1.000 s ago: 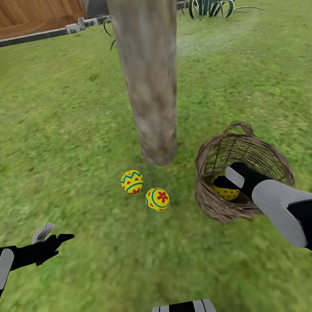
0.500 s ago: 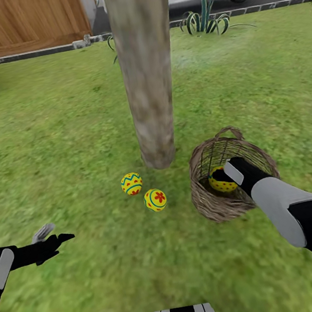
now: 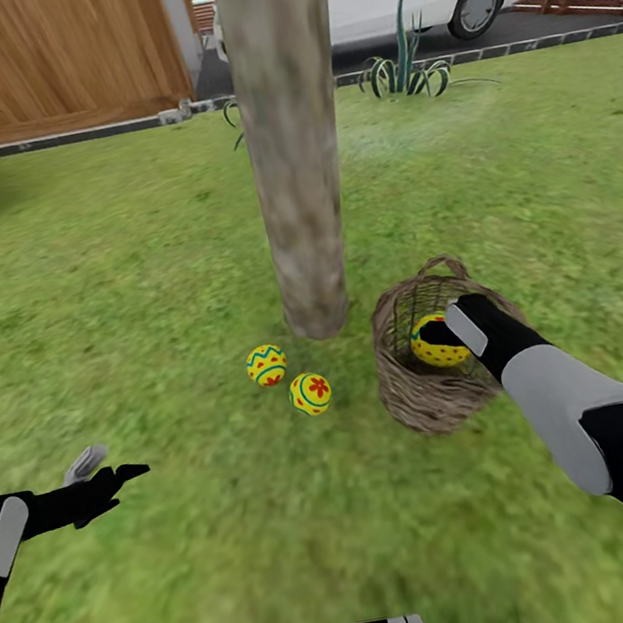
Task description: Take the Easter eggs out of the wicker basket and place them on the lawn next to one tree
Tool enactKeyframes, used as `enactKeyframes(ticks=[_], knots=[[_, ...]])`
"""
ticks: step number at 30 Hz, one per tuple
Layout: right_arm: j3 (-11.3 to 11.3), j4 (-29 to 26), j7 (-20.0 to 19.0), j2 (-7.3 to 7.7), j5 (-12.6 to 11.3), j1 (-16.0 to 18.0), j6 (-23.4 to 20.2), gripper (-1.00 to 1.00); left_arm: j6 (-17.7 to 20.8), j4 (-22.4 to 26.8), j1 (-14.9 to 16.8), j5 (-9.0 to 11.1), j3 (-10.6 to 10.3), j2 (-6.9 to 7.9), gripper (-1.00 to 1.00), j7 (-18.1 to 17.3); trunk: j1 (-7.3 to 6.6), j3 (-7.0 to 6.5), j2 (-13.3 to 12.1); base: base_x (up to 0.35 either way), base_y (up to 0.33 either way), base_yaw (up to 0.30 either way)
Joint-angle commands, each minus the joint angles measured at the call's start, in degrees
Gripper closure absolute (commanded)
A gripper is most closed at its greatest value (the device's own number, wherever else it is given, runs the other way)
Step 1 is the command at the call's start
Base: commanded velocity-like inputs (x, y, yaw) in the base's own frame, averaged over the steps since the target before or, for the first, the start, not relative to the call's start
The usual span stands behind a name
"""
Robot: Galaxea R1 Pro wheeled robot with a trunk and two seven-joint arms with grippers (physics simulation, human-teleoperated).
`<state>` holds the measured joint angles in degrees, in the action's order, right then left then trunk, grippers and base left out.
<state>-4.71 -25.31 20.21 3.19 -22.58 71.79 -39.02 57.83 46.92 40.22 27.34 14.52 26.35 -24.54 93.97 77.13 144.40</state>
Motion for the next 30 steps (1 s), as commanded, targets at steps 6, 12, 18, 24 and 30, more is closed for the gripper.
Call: enactKeyframes(ticks=[6,12,18,24,30], knots=[[-0.43,-0.52,0.5,0.14,-0.61,0.02,-0.27,1.0,0.33,0.53,0.04,-0.53,0.15,-0.55,-1.0,-0.37,-0.19,-1.29,-0.07,-0.311,0.0,0.0],[-0.47,-7.84,4.07,-0.04,-0.65,0.02,-0.57,1.0,0.35,0.51,0.04,-0.5,0.15,-0.81,-1.0,-0.33,-0.32,-2.4,-0.13,-0.334,0.0,0.0],[-0.88,-26.76,5.39,-2.24,-1.02,0.02,-6.66,1.0,0.13,-0.53,0.04,-0.58,0.15,-2.3,-1.0,-0.92,-0.32,-2.4,-0.13,-0.07,0.0,0.0],[-5.6,-31.75,5.16,-12.04,-1.48,0.02,-11.97,1.0,-6.98,-4.11,0.04,-0.51,0.1,-3.77,-1.0,-1.11,-0.32,-2.4,-0.13,-0.002,0.044,0.0],[-37.74,-31.72,4.4,-13.19,-16.66,-1.37,-9.99,1.0,-8.14,-5.63,0.04,-0.11,0.23,-6.03,-1.0,-3.45,-0.32,-2.4,-0.13,0.0,0.268,0.0]])
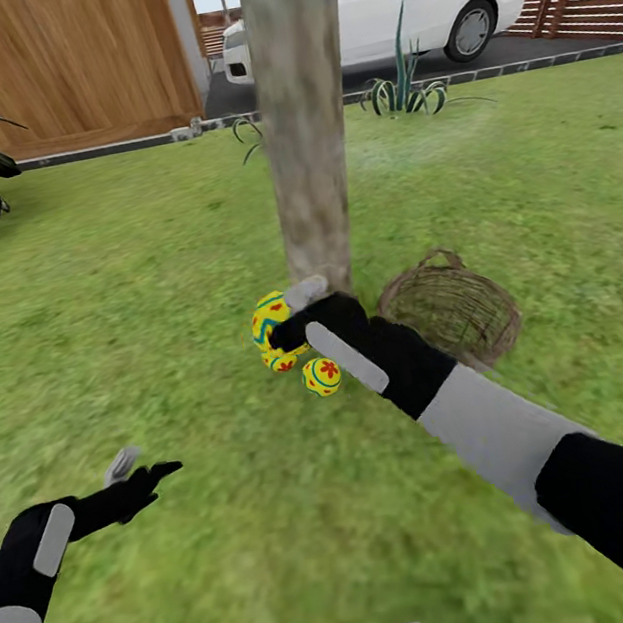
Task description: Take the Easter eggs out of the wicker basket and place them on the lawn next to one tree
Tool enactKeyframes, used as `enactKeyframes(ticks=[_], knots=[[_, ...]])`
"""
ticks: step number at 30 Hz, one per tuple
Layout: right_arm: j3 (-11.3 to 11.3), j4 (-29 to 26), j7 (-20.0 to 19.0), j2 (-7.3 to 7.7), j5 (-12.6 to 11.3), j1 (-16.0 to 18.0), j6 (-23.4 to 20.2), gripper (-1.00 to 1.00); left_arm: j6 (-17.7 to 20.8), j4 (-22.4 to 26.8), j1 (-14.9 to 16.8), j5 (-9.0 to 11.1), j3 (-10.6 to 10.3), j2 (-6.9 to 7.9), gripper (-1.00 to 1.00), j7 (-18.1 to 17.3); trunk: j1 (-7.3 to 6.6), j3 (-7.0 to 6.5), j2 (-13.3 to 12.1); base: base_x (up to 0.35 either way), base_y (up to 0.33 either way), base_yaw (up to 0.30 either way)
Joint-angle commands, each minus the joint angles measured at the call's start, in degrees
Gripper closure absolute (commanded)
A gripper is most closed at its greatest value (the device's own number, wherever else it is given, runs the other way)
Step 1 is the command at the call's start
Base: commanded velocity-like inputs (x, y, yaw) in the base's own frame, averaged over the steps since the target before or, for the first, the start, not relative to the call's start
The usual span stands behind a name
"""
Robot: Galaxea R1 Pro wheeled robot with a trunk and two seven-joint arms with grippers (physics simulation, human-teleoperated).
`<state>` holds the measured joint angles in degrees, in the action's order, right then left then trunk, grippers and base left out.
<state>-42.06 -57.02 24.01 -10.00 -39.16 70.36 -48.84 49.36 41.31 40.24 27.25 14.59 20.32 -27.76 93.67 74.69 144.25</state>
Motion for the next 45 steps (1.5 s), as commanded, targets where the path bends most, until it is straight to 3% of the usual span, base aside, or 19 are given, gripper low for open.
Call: enactKeyframes(ticks=[1,2,3,5,6,8,9,10,12,14,18,19,23,28,35,45], knots=[[-6.31,0.13,0.73,0.0,-2.13,-1.26,3.21,1.0,-0.5,-0.91,0.02,0.64,0.17,-0.02,-1.0,-3.23,-0.02,0.04,0.02,0.0,0.264,0.0],[-9.33,0.38,1.01,0.0,-2.89,-2.46,6.24,1.0,-1.51,-2.4,0.02,0.94,0.17,0.01,-1.0,-6.11,-0.02,0.04,0.02,0.0,0.211,0.0],[-12.21,1.37,1.89,0.0,-3.59,-4.74,11.35,1.0,-4.24,-5.85,0.02,1.07,0.17,0.07,-1.0,-11.41,-0.02,0.04,0.02,0.0,0.112,0.0],[-14.45,4.51,2.9,0.0,-3.98,-10.09,23.72,1.0,-12.13,-13.84,0.02,1.04,0.06,0.13,-1.0,-22.46,-0.02,0.04,0.02,0.0,0.043,0.0],[-14.75,5.16,3.05,0.0,-4.03,-11.77,29.06,1.0,-14.7,-16.63,0.02,0.93,-0.02,0.14,-1.0,-25.65,-0.02,0.04,0.02,0.0,0.019,0.0],[-16.13,9.7,3.06,0.25,-3.95,-16.9,45.21,1.0,-22.19,-23.41,0.02,-1.26,-0.2,0.15,-1.0,-34.02,-0.02,0.04,0.02,0.003,0.01,0.0],[-17.4,12.41,3.03,0.31,-3.64,-18.34,49.82,1.0,-24.41,-25.24,0.02,-2.37,-0.23,0.15,-1.0,-36.59,-0.02,0.04,0.02,0.029,0.034,0.0],[-20.29,16.55,3.02,0.38,-2.9,-19.64,55.74,1.0,-27.11,-27.66,0.02,-3.65,-0.25,0.15,-1.0,-40.56,-0.02,0.04,0.02,0.061,0.064,0.0],[-25.25,22.17,3.04,0.51,-2.08,-20.63,63.45,1.0,-29.81,-30.61,0.02,-4.59,-0.26,0.15,-1.0,-46.65,-0.02,0.04,0.02,0.081,0.08,0.0],[-28.03,25.31,3.1,0.64,-1.7,-21.43,69.14,1.0,-31.18,-31.89,0.02,-4.97,-0.27,0.14,-1.0,-50.16,-0.02,0.04,0.02,0.106,0.089,0.0],[-29.14,26.43,3.11,0.62,-1.55,-24.2,71.51,1.0,-31.62,-32.32,0.02,-5.03,-0.27,-0.89,-1.0,-51.74,-0.02,0.04,0.02,0.186,0.028,0.0],[-29.09,26.58,3.1,0.7,-1.5,-25.41,71.62,1.0,-31.86,-32.39,0.02,-5.14,-0.27,-1.74,-1.0,-51.9,-0.02,0.04,0.02,0.256,0.102,0.0],[-29.04,26.81,3.14,0.76,-1.53,-26.25,71.69,1.0,-34.93,-32.43,0.02,-6.48,-0.35,-2.53,-1.0,-52.3,-0.02,0.04,0.02,0.252,0.204,0.0],[-28.96,29.11,3.15,1.24,-1.58,-26.33,71.71,1.0,-35.46,-32.43,0.02,-8.43,-0.35,-2.68,-1.0,-52.47,-0.02,0.04,0.02,0.18,0.285,0.0],[-28.3,30.32,3.16,1.97,-1.71,-26.33,71.78,1.0,-35.32,-32.43,0.02,-8.45,-0.34,-3.18,-1.0,-54.59,-0.02,0.04,0.02,0.123,0.308,0.0],[-28.19,31.49,3.15,2.22,-1.71,-26.33,71.78,1.0,-35.35,-33.47,0.02,-8.38,-0.33,-3.23,-1.0,-54.88,-0.02,0.04,0.02,0.106,0.253,0.0]])
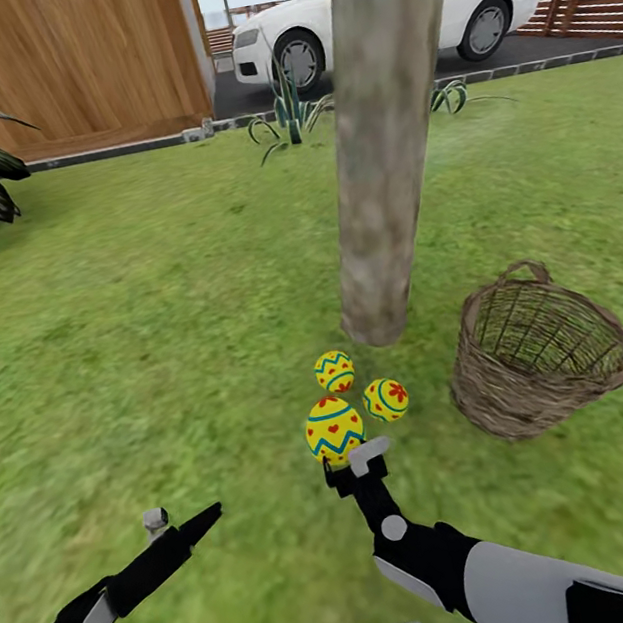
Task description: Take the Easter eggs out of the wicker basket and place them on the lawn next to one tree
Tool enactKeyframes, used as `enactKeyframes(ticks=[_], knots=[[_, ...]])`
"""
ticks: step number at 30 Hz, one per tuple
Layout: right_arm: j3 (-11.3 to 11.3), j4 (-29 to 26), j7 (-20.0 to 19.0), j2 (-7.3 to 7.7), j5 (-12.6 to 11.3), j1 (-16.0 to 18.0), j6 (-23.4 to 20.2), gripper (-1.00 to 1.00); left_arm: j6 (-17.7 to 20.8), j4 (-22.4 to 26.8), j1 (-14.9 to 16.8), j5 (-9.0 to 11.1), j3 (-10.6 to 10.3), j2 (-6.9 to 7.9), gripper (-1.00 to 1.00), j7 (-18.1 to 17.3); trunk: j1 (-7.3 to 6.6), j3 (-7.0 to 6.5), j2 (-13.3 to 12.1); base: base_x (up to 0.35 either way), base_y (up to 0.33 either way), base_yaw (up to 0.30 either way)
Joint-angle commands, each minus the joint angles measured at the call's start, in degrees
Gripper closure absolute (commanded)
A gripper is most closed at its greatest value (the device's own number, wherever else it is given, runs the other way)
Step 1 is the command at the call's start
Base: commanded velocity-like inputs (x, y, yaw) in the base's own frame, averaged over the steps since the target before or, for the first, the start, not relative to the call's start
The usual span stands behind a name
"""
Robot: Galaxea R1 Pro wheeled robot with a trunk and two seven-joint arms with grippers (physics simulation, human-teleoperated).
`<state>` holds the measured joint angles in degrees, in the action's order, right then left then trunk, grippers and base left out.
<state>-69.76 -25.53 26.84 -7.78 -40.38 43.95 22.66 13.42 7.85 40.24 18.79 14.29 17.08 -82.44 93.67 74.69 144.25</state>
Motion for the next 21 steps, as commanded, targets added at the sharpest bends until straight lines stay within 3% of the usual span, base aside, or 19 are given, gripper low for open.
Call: enactKeyframes(ticks=[1,8,21], knots=[[-0.48,0.02,0.32,0.06,-0.49,0.09,0.28,1.0,0.58,-0.02,0.02,0.09,0.01,0.03,-1.0,-0.23,-0.01,0.04,0.02,0.06,0.034,0.0],[0.55,0.06,0.4,1.58,-0.57,0.09,0.28,1.0,0.47,-0.66,0.02,0.1,-0.02,0.03,-1.0,-0.26,-0.01,0.04,0.02,0.275,0.005,0.0],[0.77,0.48,0.4,1.71,-0.57,0.09,0.28,1.0,0.55,-1.17,0.02,0.1,0.01,-0.01,-1.0,-0.19,-0.01,0.04,0.02,0.327,0.0,0.0]])
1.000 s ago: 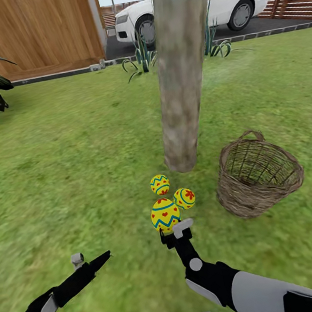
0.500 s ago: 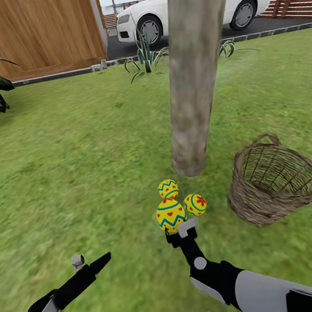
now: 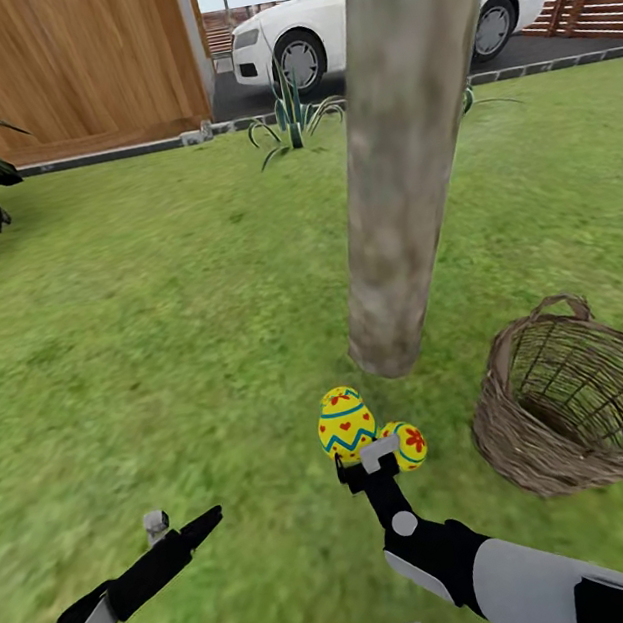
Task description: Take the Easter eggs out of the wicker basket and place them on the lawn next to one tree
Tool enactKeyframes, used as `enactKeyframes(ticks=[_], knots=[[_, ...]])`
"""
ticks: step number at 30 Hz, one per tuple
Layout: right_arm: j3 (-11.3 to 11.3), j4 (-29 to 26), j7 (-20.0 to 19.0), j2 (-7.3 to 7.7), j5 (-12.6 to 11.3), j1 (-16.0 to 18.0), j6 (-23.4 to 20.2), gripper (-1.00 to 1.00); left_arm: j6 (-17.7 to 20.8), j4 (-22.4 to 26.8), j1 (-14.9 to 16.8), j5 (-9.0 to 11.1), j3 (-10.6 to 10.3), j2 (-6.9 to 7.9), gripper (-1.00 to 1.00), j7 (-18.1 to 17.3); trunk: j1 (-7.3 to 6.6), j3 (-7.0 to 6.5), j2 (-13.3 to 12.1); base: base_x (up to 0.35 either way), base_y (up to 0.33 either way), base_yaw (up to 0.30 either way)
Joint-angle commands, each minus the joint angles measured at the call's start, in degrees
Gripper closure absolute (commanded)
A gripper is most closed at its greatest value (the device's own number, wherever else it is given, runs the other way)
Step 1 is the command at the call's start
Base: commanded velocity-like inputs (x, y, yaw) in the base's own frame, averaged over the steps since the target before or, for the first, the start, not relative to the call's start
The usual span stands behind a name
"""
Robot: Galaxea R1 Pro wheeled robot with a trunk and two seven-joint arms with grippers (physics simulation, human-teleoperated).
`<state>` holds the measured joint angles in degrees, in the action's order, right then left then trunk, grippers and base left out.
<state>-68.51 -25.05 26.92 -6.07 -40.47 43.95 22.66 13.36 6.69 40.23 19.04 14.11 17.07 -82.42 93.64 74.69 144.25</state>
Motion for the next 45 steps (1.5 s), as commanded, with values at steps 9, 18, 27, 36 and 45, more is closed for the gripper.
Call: enactKeyframes(ticks=[9,18,27,36,45], knots=[[-0.4,0.0,0.32,0.01,-0.49,0.08,0.28,1.0,0.37,0.24,0.02,-3.45,-0.9,0.06,-1.0,-0.35,0.02,0.04,0.02,0.052,0.0,0.0],[-0.47,0.74,0.28,-0.03,-0.49,0.08,0.28,1.0,-1.83,0.41,0.02,-6.34,-1.11,0.24,-1.0,-1.56,0.2,1.59,0.11,0.0,0.0,0.0],[-0.5,1.22,0.23,-0.08,-0.49,0.08,0.28,1.0,-1.84,0.43,0.02,-6.38,-1.11,0.16,-1.0,-1.58,0.43,3.59,0.23,0.0,0.0,0.0],[-0.5,1.53,0.23,-0.08,-0.49,0.08,0.28,1.0,-1.92,0.43,0.02,-6.38,-1.18,0.1,-1.0,-1.51,0.66,5.58,0.35,0.0,0.0,0.0],[-0.57,1.58,0.23,-0.08,-0.49,0.08,0.28,1.0,-1.93,0.42,0.02,-6.38,-1.13,0.09,-1.0,-1.41,0.9,7.58,0.47,0.0,0.0,0.0]])
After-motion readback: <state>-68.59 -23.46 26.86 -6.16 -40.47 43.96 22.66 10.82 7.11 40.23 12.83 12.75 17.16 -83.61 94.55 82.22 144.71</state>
